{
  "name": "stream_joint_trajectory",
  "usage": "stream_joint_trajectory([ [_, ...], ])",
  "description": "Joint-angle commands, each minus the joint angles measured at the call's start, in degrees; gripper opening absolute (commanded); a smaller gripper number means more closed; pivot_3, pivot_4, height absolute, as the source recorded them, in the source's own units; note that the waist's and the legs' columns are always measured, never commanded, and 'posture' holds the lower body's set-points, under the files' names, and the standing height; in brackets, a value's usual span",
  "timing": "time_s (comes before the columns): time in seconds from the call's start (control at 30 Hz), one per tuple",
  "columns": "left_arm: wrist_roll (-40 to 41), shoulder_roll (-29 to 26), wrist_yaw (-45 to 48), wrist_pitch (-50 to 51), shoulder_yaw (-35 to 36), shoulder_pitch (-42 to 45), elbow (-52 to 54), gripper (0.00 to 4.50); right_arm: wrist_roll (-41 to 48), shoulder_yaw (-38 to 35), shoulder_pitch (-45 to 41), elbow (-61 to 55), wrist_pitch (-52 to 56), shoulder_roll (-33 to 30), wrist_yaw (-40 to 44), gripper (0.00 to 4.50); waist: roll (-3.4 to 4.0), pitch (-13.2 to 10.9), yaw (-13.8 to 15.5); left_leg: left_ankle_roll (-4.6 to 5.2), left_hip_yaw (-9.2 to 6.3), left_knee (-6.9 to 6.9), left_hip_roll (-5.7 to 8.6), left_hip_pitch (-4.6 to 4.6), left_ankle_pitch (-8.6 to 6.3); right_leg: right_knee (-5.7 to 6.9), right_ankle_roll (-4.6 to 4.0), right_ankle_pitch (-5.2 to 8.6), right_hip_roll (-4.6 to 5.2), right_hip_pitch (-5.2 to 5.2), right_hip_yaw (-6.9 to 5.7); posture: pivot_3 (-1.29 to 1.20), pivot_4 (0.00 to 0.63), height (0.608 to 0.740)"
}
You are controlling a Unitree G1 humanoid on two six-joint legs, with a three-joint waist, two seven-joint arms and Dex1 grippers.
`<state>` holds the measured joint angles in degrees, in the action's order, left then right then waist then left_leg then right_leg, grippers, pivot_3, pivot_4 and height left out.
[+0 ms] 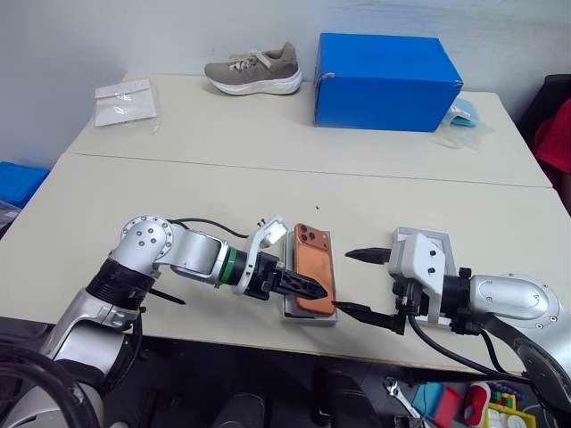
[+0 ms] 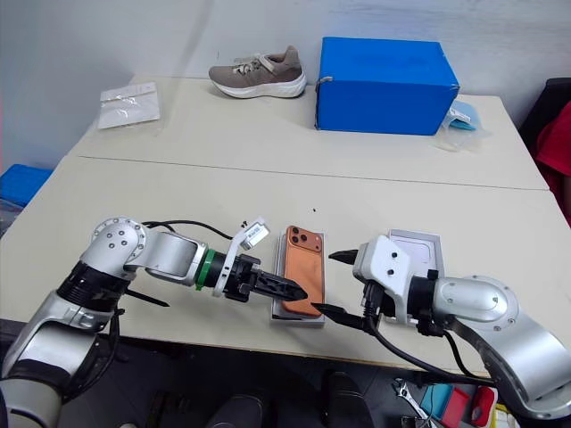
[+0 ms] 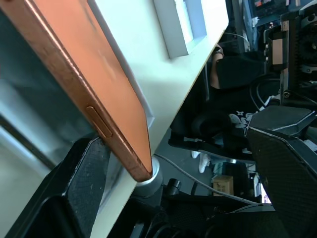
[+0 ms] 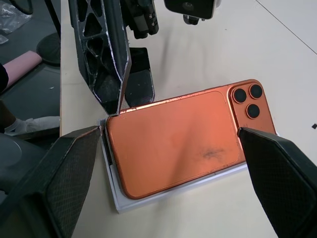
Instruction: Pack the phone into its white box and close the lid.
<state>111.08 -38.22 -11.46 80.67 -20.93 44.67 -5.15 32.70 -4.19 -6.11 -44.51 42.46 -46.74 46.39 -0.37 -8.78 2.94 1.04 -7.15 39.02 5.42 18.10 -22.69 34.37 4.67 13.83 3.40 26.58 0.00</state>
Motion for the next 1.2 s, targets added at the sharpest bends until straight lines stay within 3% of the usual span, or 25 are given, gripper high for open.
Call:
stream_joint_trajectory([
  [0.03,1.9,-2.8,1.4,0.6,0.6,0.9,1.0,4.47,0.5,0.1,-0.5,-1.6,-0.6,-0.7,-0.3,4.50,0.00,0.0,-0.1,0.00,0.00,0.00,0.00,0.00,0.00,0.00,0.00,0.00,0.00,0.00,0.00,0.00,0.150,0.740],
  [0.4,-0.9,-11.4,15.7,3.3,6.7,1.1,1.9,4.47,0.6,-1.1,0.4,-1.0,-1.0,-1.8,0.5,4.50,0.04,0.0,-0.1,0.00,0.00,-0.01,0.00,0.01,0.00,-0.01,0.00,0.00,-0.01,0.01,-0.01,0.00,0.150,0.740],
  [0.47,-8.0,-11.7,21.7,1.5,10.6,-0.1,4.9,4.47,1.0,-2.3,1.1,-1.0,-0.6,-1.9,0.3,4.50,0.05,0.0,-0.1,0.00,0.00,-0.01,0.00,0.02,0.00,-0.02,0.00,0.00,-0.01,0.01,-0.02,0.00,0.150,0.740],
  [0.6,-31.1,-14.1,40.6,-13.6,14.0,-4.3,11.6,4.47,3.4,-6.5,3.4,-2.3,2.9,-1.3,-3.1,4.50,0.08,0.0,-0.1,0.00,0.00,-0.06,-0.01,0.03,0.00,-0.11,-0.01,0.00,0.00,0.00,-0.04,0.00,0.150,0.740],
  [0.7,-46.3,-15.5,55.7,-27.7,12.4,-7.5,15.0,4.47,5.1,-11.1,5.3,-4.4,10.9,1.3,-12.1,4.50,0.10,-0.1,0.0,0.00,0.03,-0.07,-0.03,0.05,0.00,-0.15,-0.02,0.00,-0.01,-0.01,-0.04,0.00,0.150,0.740],
  [0.87,-63.2,-15.2,75.4,-46.0,9.5,-10.3,14.8,4.47,7.5,-16.7,7.2,-9.2,23.6,8.3,-26.0,4.50,0.12,-0.1,0.2,0.04,0.00,-0.07,-0.07,0.17,0.00,-0.30,-0.03,-0.04,0.00,-0.01,-0.08,0.00,0.150,0.740],
  [1.03,-73.1,-10.5,80.8,-55.8,9.1,-9.6,10.2,4.47,5.6,-18.4,5.3,-10.5,35.1,19.4,-38.9,4.50,0.17,-0.1,0.1,0.16,-0.03,-0.05,-0.09,0.21,-0.03,-0.38,0.02,-0.08,0.00,-0.04,-0.10,0.00,0.150,0.740],
  [1.2,-77.0,-7.5,82.2,-57.9,10.6,-9.2,8.7,4.47,1.5,-17.8,2.5,-8.0,39.5,25.8,-45.1,4.50,0.20,-0.1,-0.1,0.26,-0.01,-0.04,-0.07,0.23,-0.05,-0.39,0.06,-0.11,-0.02,0.00,-0.08,0.00,0.150,0.740],
])
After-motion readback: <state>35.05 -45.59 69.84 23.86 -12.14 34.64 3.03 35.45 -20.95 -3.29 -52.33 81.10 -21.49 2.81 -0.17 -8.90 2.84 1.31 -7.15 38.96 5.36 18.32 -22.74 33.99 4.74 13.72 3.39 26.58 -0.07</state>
